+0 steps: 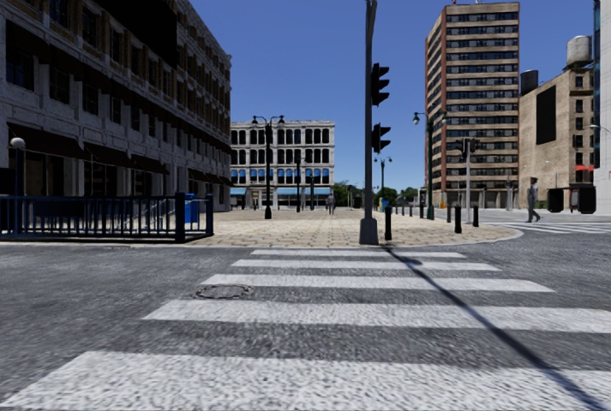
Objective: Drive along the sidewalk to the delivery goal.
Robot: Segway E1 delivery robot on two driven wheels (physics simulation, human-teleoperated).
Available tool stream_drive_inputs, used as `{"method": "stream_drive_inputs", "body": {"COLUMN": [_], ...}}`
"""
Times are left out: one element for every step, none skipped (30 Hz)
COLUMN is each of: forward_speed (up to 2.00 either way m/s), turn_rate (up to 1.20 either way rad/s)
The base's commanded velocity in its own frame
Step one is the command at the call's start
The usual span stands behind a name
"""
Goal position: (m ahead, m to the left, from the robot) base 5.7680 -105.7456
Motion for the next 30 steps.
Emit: {"method": "stream_drive_inputs", "body": {"forward_speed": [2.00,2.00,2.00,2.00,2.00,2.00,2.00,2.00,2.00,2.00,2.00,2.00,2.00,2.00,2.00,2.00,2.00,2.00,2.00,2.00,2.00,2.00,2.00,2.00,2.00,2.00,2.00,2.00,2.00,2.00], "turn_rate": [0.00,0.00,0.00,0.00,0.00,0.00,0.00,0.00,0.00,0.00,0.00,-0.07,-0.32,-0.32,-0.41,-0.43,-0.07,-0.07,0.00,0.00,0.00,0.00,0.00,0.00,0.00,0.00,0.00,0.00,0.00,0.00]}}
